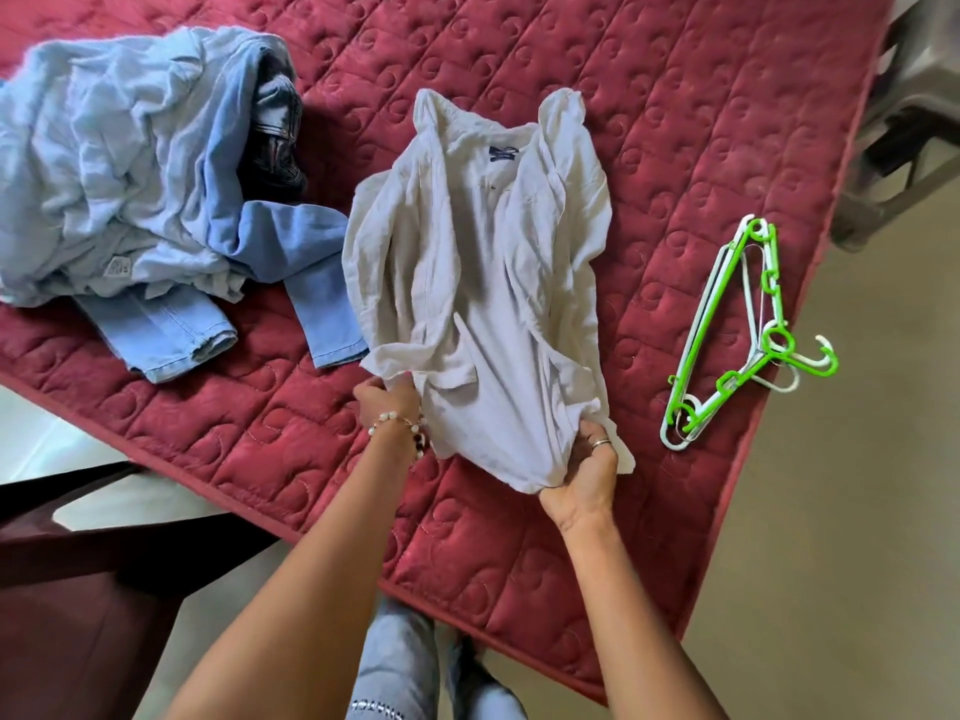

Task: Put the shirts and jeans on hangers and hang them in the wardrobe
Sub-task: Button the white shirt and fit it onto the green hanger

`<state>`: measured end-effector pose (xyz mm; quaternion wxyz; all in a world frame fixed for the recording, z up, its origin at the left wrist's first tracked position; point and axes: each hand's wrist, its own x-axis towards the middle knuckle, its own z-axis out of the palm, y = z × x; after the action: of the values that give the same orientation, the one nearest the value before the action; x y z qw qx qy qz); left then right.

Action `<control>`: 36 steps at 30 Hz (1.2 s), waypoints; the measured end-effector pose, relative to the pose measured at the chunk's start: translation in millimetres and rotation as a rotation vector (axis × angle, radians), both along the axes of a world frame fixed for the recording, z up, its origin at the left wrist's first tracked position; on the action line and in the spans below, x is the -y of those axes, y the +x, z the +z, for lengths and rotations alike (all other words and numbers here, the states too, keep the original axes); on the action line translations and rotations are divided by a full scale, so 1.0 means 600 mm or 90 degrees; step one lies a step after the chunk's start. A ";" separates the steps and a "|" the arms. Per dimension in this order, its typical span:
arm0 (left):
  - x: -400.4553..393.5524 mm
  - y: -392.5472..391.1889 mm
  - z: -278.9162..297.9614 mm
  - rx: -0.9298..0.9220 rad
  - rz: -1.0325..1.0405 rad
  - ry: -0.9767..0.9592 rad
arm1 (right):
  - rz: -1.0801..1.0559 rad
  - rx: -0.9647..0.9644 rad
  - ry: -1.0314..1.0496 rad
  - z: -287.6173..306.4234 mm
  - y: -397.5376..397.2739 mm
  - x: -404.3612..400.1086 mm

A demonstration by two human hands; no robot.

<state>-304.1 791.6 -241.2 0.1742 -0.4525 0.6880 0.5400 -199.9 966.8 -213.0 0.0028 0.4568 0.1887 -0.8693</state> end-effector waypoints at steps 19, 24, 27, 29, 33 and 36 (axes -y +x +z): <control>0.071 0.058 0.025 -0.114 0.281 0.164 | 0.011 0.148 0.317 -0.013 0.013 -0.002; 0.101 0.070 0.007 -0.135 0.130 0.066 | -0.096 0.268 0.297 -0.033 0.051 0.004; 0.103 0.071 0.008 -0.067 -0.124 -0.146 | -0.036 0.290 0.223 -0.050 0.063 -0.014; 0.102 0.061 0.022 -0.029 -0.088 -0.277 | -0.018 0.258 0.220 -0.053 0.064 -0.029; 0.133 0.022 0.039 -0.038 0.153 -0.212 | 0.035 0.143 0.318 -0.016 0.056 -0.063; 0.154 0.001 0.061 -0.099 0.400 0.030 | 0.210 0.031 0.550 -0.008 0.058 -0.084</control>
<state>-303.7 699.1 -204.7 -0.0439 -0.5962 0.5133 0.6158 -164.9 1017.1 -218.1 -0.0454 0.4001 0.6038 -0.6880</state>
